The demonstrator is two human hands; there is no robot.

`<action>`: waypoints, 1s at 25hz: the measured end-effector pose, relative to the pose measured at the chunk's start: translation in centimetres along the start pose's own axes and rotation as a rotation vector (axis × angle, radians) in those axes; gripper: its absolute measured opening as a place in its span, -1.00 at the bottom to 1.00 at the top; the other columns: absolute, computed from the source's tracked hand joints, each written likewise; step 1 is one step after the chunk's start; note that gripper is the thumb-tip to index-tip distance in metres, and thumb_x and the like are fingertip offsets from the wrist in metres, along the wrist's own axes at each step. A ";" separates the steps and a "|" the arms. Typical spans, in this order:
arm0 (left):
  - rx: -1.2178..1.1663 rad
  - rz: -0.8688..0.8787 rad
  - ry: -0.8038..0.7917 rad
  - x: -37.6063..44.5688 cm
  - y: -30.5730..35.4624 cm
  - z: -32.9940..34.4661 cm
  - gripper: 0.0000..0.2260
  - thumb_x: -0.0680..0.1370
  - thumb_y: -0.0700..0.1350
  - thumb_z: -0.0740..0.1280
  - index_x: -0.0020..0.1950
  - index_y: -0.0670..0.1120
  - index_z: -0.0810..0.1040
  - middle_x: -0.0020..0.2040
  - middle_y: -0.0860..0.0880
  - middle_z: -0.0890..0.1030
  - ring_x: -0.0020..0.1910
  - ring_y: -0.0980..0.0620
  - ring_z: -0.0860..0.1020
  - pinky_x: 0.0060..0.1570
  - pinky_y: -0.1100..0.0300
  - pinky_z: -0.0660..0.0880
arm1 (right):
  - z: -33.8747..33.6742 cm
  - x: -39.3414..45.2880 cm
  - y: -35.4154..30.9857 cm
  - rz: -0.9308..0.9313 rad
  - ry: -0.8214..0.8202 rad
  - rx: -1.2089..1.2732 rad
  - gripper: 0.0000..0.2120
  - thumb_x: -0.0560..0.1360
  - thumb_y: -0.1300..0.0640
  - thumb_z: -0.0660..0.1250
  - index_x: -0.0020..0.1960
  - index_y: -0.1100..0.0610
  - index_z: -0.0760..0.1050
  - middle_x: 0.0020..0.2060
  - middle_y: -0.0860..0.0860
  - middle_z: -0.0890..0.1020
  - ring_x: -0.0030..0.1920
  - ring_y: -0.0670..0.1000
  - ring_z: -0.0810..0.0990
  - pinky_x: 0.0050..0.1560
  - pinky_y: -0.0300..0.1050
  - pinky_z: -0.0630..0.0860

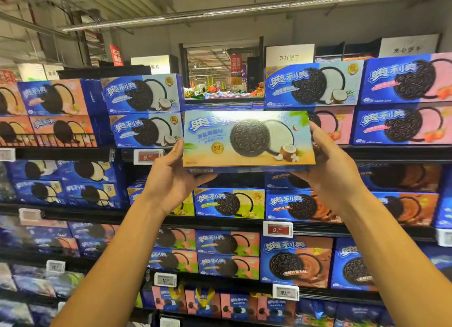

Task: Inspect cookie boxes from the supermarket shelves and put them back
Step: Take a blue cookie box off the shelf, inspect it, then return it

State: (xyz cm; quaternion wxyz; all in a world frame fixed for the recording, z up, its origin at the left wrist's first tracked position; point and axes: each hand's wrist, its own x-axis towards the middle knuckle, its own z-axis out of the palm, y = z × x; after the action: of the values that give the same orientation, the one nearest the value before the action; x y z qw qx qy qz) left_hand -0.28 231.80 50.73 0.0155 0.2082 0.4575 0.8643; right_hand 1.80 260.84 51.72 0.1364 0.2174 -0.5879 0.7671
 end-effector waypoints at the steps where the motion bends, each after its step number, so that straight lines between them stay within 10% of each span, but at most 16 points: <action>1: -0.017 0.006 -0.001 0.1 -0.2 -0.2 -0.62 0.65 0.08 0.09 0.24 0.04 0.64 0.27 -0.09 0.63 0.15 -0.12 0.64 0.08 -0.09 0.60 | 0.1 -0.1 0.0 -0.012 0.006 -0.012 -0.63 0.69 0.19 0.10 0.42 -0.04 0.47 0.24 0.02 0.65 0.20 0.05 0.65 0.20 0.07 0.54; 6: -0.089 0.004 -0.075 0.1 -1.1 -0.8 -0.64 0.60 0.01 0.19 0.38 0.01 0.52 0.35 -0.10 0.57 0.25 -0.15 0.58 0.10 -0.12 0.59 | -0.2 -0.3 -0.1 -0.059 0.040 0.083 -0.62 0.52 0.19 0.28 0.31 -0.04 0.51 0.13 -0.02 0.71 0.08 -0.05 0.70 -0.08 -0.14 0.65; 11: 0.127 0.095 -0.225 0.0 -0.2 -0.9 -0.63 0.57 -0.09 0.30 0.38 0.03 0.49 0.37 -0.10 0.54 0.32 -0.17 0.53 0.15 -0.15 0.57 | -1.2 -0.3 0.5 -0.059 0.064 0.027 -0.60 0.68 0.23 0.14 0.48 -0.02 0.40 0.28 0.00 0.63 0.24 0.01 0.62 0.24 0.01 0.54; 18: 0.148 0.201 -0.237 0.1 0.8 0.0 -0.31 0.35 -0.09 0.55 0.44 -0.11 0.39 0.28 -0.13 0.59 0.29 -0.19 0.54 0.17 -0.22 0.54 | -1.6 -0.5 0.6 -0.227 -0.006 0.159 -0.58 0.60 0.38 0.19 0.19 -0.06 0.60 0.14 -0.06 0.68 0.14 -0.03 0.66 -0.02 -0.12 0.62; 25: 0.144 0.248 -0.228 -0.3 1.4 0.7 -0.08 0.24 -0.07 0.63 0.50 -0.21 0.27 0.22 -0.13 0.64 0.24 -0.18 0.56 0.15 -0.20 0.56 | -1.7 -0.6 0.7 -0.264 -0.048 0.200 -0.61 0.51 0.31 0.26 0.29 0.04 0.45 0.14 -0.08 0.67 0.19 -0.03 0.61 0.14 -0.10 0.59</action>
State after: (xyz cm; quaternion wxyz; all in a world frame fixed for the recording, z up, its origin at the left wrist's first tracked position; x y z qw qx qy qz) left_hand 0.50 231.48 52.03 -0.0544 0.3602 0.4845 0.7954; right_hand 1.72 262.31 50.41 0.1999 0.3235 -0.4781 0.7917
